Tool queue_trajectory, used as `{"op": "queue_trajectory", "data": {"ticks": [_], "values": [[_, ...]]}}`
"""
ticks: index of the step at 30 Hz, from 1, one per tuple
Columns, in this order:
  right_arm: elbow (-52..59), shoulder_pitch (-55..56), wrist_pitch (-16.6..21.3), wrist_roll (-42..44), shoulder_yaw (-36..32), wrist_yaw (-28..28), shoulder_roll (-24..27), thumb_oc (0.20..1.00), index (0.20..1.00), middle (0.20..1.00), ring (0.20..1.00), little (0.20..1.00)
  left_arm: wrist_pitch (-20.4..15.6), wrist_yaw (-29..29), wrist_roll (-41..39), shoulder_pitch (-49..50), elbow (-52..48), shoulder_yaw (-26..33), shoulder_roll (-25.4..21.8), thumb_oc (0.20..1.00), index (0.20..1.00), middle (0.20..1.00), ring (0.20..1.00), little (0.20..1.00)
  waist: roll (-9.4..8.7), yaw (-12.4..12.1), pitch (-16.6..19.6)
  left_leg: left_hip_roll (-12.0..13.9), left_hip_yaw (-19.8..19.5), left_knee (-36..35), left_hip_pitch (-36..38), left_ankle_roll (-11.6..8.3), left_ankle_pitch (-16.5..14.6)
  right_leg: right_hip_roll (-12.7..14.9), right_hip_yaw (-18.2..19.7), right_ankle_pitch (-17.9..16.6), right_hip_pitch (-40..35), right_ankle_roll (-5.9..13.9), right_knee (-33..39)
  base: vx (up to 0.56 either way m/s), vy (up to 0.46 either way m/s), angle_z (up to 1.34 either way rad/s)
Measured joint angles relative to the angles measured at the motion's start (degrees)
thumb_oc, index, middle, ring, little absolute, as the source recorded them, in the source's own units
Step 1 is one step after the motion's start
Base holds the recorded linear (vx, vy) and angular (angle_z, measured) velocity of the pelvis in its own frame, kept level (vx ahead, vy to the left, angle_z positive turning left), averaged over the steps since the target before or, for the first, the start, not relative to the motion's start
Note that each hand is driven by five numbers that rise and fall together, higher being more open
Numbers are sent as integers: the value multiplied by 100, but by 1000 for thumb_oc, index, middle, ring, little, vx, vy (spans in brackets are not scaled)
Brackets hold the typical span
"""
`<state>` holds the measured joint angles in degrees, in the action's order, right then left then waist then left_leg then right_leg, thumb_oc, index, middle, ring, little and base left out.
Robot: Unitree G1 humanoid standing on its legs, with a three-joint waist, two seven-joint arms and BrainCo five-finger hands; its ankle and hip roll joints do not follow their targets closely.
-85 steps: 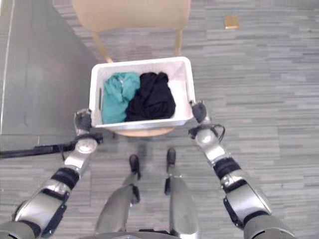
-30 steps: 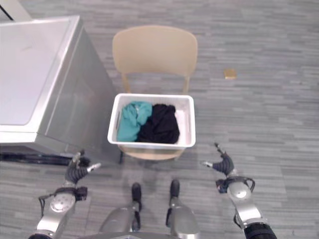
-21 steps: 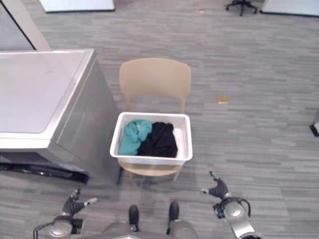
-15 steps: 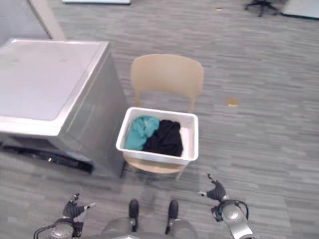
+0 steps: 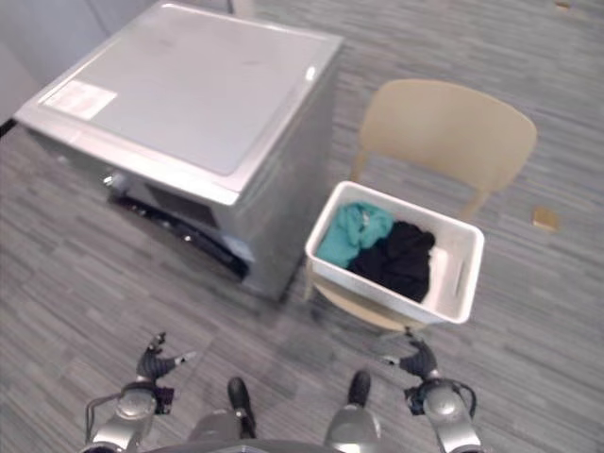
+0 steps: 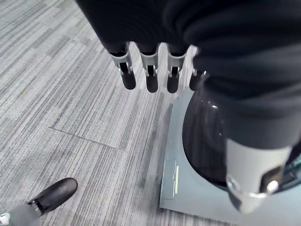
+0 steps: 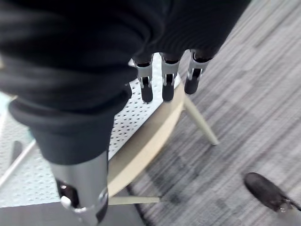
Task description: Grab the laundry basket,head to the washer,open it,put in the laundry and shut it.
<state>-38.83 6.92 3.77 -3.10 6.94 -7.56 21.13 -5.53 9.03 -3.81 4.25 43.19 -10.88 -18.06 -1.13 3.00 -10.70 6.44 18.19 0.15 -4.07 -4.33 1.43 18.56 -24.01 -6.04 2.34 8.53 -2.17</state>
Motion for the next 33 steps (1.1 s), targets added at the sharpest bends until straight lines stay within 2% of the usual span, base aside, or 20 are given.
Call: {"op": "queue_trajectory", "data": {"ticks": [1, 2, 3, 4, 5, 6, 7, 8, 9, 10, 11, 12, 16, 18, 25, 29, 30, 33], "values": [[-9, -35, 4, 0, 160, 32, -23, 1000, 1000, 1000, 1000, 1000, -2, -4, 19, -9, 26, -3, -53, 1000, 1000, 1000, 1000, 1000, -69, -17, -14, -65, 0, 8, -20, 71, -31, 112, 93, 8, 101, -13, -202, 71, 280, 4], [20, -124, 12, -1, 349, 36, -154, 1000, 1000, 1000, 1000, 1000, 39, 5, 22, -31, 27, 5, -185, 1000, 1000, 1000, 1000, 1000, -187, -23, -26, -225, -44, -62, -1, 216, 40, 240, 486, -8, 379, -60, -650, 72, 274, 11], [129, -287, -12, -1, 512, 34, -204, 1000, 1000, 1000, 1000, 1000, 72, 35, 21, -65, 66, 15, -267, 1000, 1000, 1000, 1000, 1000, -123, -19, -146, -269, -96, -225, 114, 344, 131, 260, 1204, 201, 944, -52, -1592, 71, 237, 22], [302, -300, 6, -1, 562, 44, -229, 1000, 1000, 1000, 1000, 1000, 69, 45, 25, -70, 72, 20, -301, 1000, 1000, 1000, 1000, 1000, -112, 6, -150, -171, -104, -292, 127, 314, 197, 82, 1579, 465, 1112, 10, -1834, 119, 146, 21], [489, -324, 47, -3, 668, 50, -241, 1000, 1000, 1000, 1000, 1000, 51, 72, 27, -114, 2, 33, -368, 1000, 1000, 1000, 1000, 1000, -83, 7, -167, -173, -153, -407, 181, 392, 168, -239, 1719, 712, 1316, -14, -1853, 165, 159, 23], [498, -373, 47, -3, 739, 58, -247, 1000, 1000, 1000, 1000, 1000, 48, 90, 26, -138, -8, 71, -407, 1000, 1000, 1000, 1000, 1000, -109, -13, -190, -191, -161, -447, 215, 399, 167, -414, 1717, 790, 1434, -37, -1854, 125, 104, 16], [501, -513, 36, -2, 819, 65, -255, 1000, 1000, 1000, 1000, 1000, 51, 114, 26, -144, -1, 89, -434, 1000, 1000, 1000, 1000, 1000, -146, -12, -230, -197, -216, -476, 269, 400, 165, -747, 1791, 872, 1532, -126, -1840, 167, 16, 42], [538, -618, 58, 2, 887, 64, -236, 1000, 1000, 1000, 1000, 1000, 52, 148, 26, -192, 23, 112, -428, 1000, 1000, 1000, 1000, 1000, -167, 89, -267, -204, -392, -476, 287, 391, 162, -1230, 1797, 910, 1543, -216, -1541, 177, 3, 64], [514, -657, 61, 3, 885, 65, -221, 1000, 1000, 1000, 1000, 1000, 51, 158, 25, -222, 30, 119, -375, 1000, 1000, 1000, 1000, 1000, -158, 125, -279, -218, -496, -477, 292, 382, 156, -1394, 1856, 820, 1543, -409, -1434, 171, 1, 103], [509, -706, 42, 80, 898, 65, -176, 1000, 1000, 1000, 1000, 1000, 47, 175, 25, -223, 31, 84, -228, 1000, 1000, 1000, 1000, 1000, -69, 151, -305, -214, -714, -475, 326, 348, 136, -1539, 1896, 722, 1306, -551, -1231, 110, -16, 70], [540, -679, 28, 100, 918, 66, -146, 1000, 1000, 1000, 1000, 1000, 42, 175, 25, -182, -28, 17, -171, 1000, 1000, 1000, 1000, 1000, -15, 109, -294, -191, -798, -468, 359, 334, 149, -1598, 1843, 686, 1197, -530, -1069, 135, -32, 51], [616, -778, 42, 106, 927, 104, -132, 1000, 1000, 1000, 1000, 1000, 21, 170, 27, -53, -91, -50, -143, 1000, 1000, 1000, 1000, 1000, 104, -2, -331, -161, -796, -360, 320, 298, 178, -1667, 1796, 656, 1120, -611, -1019, 168, -53, 13], [1006, -1086, 91, 261, 1386, 324, -3, 1000, 1000, 1000, 1000, 1000, 46, 147, 27, 61, -52, -50, 75, 1000, 1000, 1000, 1000, 1000, 399, -177, -417, -95, -886, -83, 174, 312, 174, -1681, 1618, 708, 1006, -741, -940, 66, -23, 18], [1139, -1313, 89, 387, 1670, 417, -65, 1000, 1000, 1000, 1000, 1000, 45, 137, 27, 39, -4, -52, 84, 1000, 1000, 1000, 1000, 1000, 466, -266, -401, -69, -955, -5, 65, 311, 175, -1685, 1514, 768, 1025, -766, -929, 36, 6, 27], [1145, -1961, 130, 550, 2142, 486, -288, 1000, 1000, 1000, 1000, 1000, 33, 157, 13, -46, -6, -71, 112, 1000, 1000, 1000, 1000, 1000, 544, -338, -380, -70, -970, 0, -183, 302, 176, -1688, 1417, 768, 1236, -766, -955, -28, 26, 10], [1129, -2199, 136, 552, 2437, 463, -351, 1000, 1000, 1000, 1000, 1000, -25, 237, 12, -220, -16, -280, 113, 1000, 1000, 1000, 1000, 1000, 578, -460, -374, -160, -1089, -32, -397, 218, 188, -1564, 1348, 767, 1501, -763, -1125, -74, 54, 12], [1128, -2322, 144, 554, 2497, 456, -370, 1000, 1000, 1000, 1000, 1000, -67, 238, 11, -248, -10, -293, 112, 1000, 1000, 1000, 1000, 1000, 604, -476, -375, -172, -1093, -74, -477, 147, 182, -1541, 1351, 765, 1635, -763, -1202, -125, 74, 11], [1134, -2651, 148, 596, 2553, 343, -498, 1000, 1000, 1000, 1000, 1000, -76, 267, -7, -290, -2, -314, 103, 1000, 1000, 1000, 1000, 1000, 610, -538, -378, -291, -1099, -81, -752, 164, 253, -1404, 1367, 749, 1989, -739, -1388, -89, 65, 7]]}}
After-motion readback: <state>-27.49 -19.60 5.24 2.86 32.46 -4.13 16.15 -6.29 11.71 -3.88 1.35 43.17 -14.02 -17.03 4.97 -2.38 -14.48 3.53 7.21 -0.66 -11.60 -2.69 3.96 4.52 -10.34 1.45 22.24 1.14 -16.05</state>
